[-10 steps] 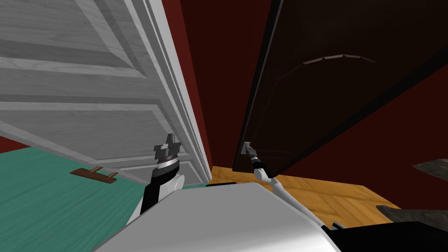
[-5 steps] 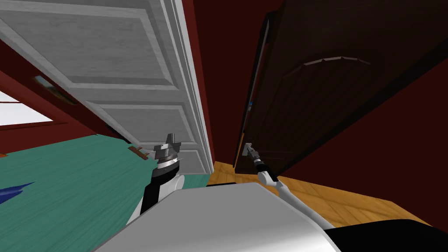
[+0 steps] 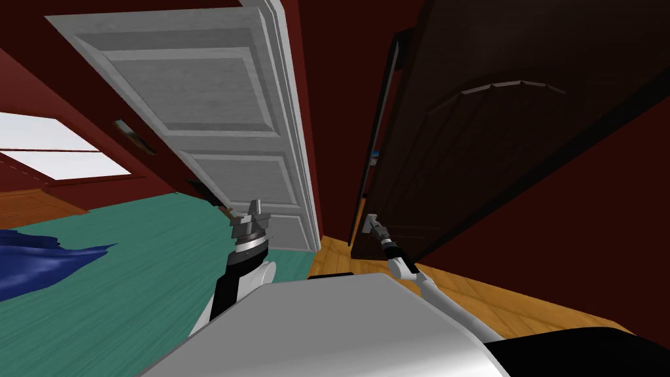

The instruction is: Pull the door open

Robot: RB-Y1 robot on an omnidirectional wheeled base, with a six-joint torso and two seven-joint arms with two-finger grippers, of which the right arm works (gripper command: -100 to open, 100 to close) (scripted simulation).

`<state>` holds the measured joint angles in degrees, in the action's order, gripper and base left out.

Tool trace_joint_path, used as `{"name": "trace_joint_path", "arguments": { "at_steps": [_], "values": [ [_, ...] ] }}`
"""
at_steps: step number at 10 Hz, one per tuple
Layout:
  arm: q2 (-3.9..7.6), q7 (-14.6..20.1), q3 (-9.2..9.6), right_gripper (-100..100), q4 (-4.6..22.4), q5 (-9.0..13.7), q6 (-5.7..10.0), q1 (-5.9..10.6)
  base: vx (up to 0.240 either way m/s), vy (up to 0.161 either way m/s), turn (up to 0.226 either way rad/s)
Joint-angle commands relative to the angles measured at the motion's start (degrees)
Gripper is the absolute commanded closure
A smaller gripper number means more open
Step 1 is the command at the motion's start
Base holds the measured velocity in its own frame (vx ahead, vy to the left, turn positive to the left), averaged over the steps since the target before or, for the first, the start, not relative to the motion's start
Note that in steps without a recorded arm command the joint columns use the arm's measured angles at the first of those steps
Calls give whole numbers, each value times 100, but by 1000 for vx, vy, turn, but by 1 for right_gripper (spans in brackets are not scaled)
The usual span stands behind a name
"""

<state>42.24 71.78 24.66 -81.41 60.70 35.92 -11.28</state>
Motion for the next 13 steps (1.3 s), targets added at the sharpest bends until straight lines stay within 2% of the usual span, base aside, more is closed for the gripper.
{"name": "trace_joint_path", "arguments": {
  "at_steps": [1,6,7,13],
  "values": [
    [69,100,103,100,12,-38,59,-46,-172,-45,126],
    [362,414,340,100,-36,-137,281,-142,-215,-79,139],
    [327,359,302,100,-38,-124,248,-112,-88,-31,32],
    [602,710,551,100,-15,-268,492,-177,-200,-73,147]
  ]
}}
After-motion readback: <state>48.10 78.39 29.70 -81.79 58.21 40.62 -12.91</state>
